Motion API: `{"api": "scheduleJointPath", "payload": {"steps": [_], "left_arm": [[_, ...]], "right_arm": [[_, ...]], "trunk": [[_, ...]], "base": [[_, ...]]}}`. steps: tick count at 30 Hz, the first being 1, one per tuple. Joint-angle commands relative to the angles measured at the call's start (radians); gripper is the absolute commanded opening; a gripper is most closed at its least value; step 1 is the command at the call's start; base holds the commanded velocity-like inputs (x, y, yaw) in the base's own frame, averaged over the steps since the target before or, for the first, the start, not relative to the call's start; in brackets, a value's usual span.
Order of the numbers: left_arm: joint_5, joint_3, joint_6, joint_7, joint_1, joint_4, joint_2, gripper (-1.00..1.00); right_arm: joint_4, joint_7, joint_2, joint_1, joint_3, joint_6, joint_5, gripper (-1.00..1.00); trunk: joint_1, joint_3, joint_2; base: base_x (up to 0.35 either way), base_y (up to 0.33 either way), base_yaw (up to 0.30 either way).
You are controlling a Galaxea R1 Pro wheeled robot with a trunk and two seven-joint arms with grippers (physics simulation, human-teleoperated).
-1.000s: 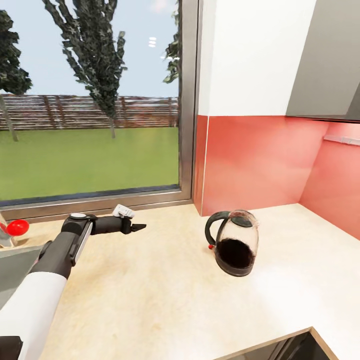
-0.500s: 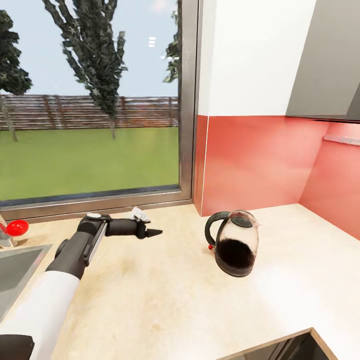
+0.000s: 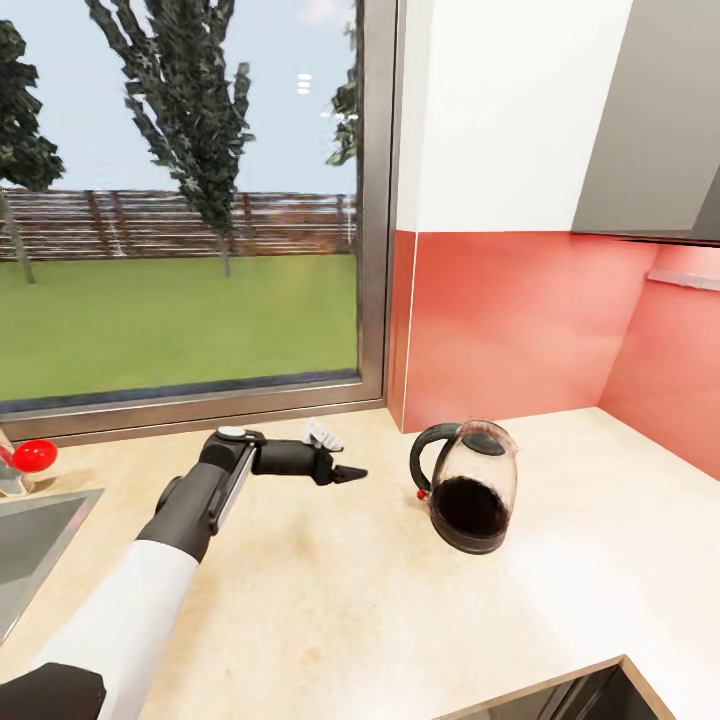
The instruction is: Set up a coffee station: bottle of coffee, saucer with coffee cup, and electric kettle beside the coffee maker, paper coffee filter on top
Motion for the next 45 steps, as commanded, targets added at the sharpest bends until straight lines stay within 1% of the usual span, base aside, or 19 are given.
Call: {"api": "scheduleJointPath", "payload": {"steps": [1,5,9,11,12,14,17,21,22,25,26,30,37,39,40,41,43,44,45], "left_arm": [[-0.009,-0.004,0.008,-0.006,-0.001,-0.001,-0.009,1.00],[-0.013,-0.028,0.007,0.002,-0.001,-0.002,-0.034,1.00],[-0.016,-0.037,0.007,0.011,-0.001,-0.002,-0.051,1.00],[-0.015,-0.037,0.007,0.030,-0.001,-0.003,-0.064,1.00],[-0.012,-0.036,0.007,0.063,-0.001,-0.003,-0.084,1.00],[-0.009,-0.037,0.007,0.100,0.000,-0.003,-0.105,1.00],[-0.006,-0.037,0.000,0.143,0.001,-0.003,-0.126,1.00],[-0.005,-0.037,-0.009,0.174,0.001,-0.003,-0.140,1.00],[-0.004,-0.037,-0.011,0.202,0.001,-0.003,-0.146,1.00],[-0.004,-0.037,-0.013,0.276,0.004,-0.009,-0.151,1.00],[-0.003,-0.038,-0.014,0.283,0.005,-0.007,-0.154,1.00],[0.000,-0.038,-0.014,0.289,0.007,-0.005,-0.162,1.00],[0.002,-0.044,-0.014,0.296,0.031,-0.004,-0.162,1.00],[0.006,-0.044,-0.014,0.315,0.035,-0.004,-0.162,1.00],[0.015,-0.044,-0.014,0.328,0.035,-0.004,-0.162,1.00],[0.038,-0.045,-0.014,0.353,0.036,-0.003,-0.162,1.00],[0.072,-0.046,-0.020,0.388,0.037,-0.003,-0.162,1.00],[0.087,-0.052,-0.029,0.406,0.038,-0.003,-0.162,1.00],[0.105,-0.070,-0.051,0.435,0.046,-0.003,-0.162,1.00]], "right_arm": [[0.000,0.003,-0.001,-0.001,0.008,0.000,-0.003,1.00],[0.000,0.003,-0.001,-0.001,0.008,0.000,-0.002,1.00],[0.000,0.003,-0.001,-0.001,0.008,0.000,-0.002,1.00],[0.000,0.003,0.000,-0.001,0.008,0.000,-0.002,1.00],[0.000,0.003,0.000,-0.001,0.008,0.000,-0.002,1.00],[0.000,0.003,0.000,-0.001,0.008,0.000,-0.002,1.00],[0.000,0.003,0.001,-0.001,0.008,0.000,-0.002,1.00],[0.000,0.003,0.001,-0.001,0.008,0.000,-0.003,1.00],[0.000,0.003,0.001,-0.001,0.008,0.000,-0.003,1.00],[0.000,0.003,0.001,-0.001,0.008,0.000,-0.003,1.00],[0.000,0.003,0.001,0.000,0.008,0.000,-0.002,1.00],[0.000,0.003,0.001,-0.001,0.008,0.000,-0.002,1.00],[0.000,0.003,0.001,-0.001,0.008,0.000,-0.002,1.00],[0.000,0.003,0.001,-0.001,0.008,0.000,-0.003,1.00],[0.000,0.003,0.001,-0.001,0.008,0.000,-0.003,1.00],[0.000,0.003,0.001,0.000,0.008,0.000,-0.003,1.00],[0.000,0.003,0.001,-0.001,0.008,0.000,-0.002,1.00],[0.000,0.003,0.001,-0.001,0.008,0.000,-0.002,1.00],[0.000,0.003,0.001,-0.001,0.008,0.000,-0.002,1.00]], "trunk": [[0.000,-0.002,-0.001],[0.000,-0.002,-0.001],[0.000,-0.002,-0.001],[0.000,-0.002,-0.001],[0.000,-0.002,-0.001],[0.000,-0.002,-0.001],[0.000,-0.002,-0.001],[0.000,-0.002,-0.001],[0.000,-0.002,-0.001],[0.000,-0.002,-0.001],[0.000,-0.002,-0.001],[0.000,-0.002,-0.001],[0.000,-0.002,-0.001],[0.000,-0.002,-0.001],[0.000,-0.002,-0.001],[0.000,-0.002,-0.001],[0.000,-0.002,-0.001],[0.000,-0.002,-0.001],[0.000,-0.002,-0.001]], "base": [[0.000,0.000,0.000],[0.000,0.000,0.000],[0.000,0.000,0.000],[0.000,0.000,0.000],[0.000,0.000,0.000],[0.000,0.000,0.000],[0.000,0.000,0.000],[0.000,0.000,0.000],[0.000,0.000,0.000],[0.000,0.000,0.000],[0.000,0.000,0.000],[0.000,0.000,0.000],[0.000,0.000,0.000],[0.000,0.000,0.000],[0.000,0.000,0.000],[0.000,0.000,0.000],[0.000,0.000,0.000],[0.000,0.000,0.000],[0.000,0.000,0.000]]}}
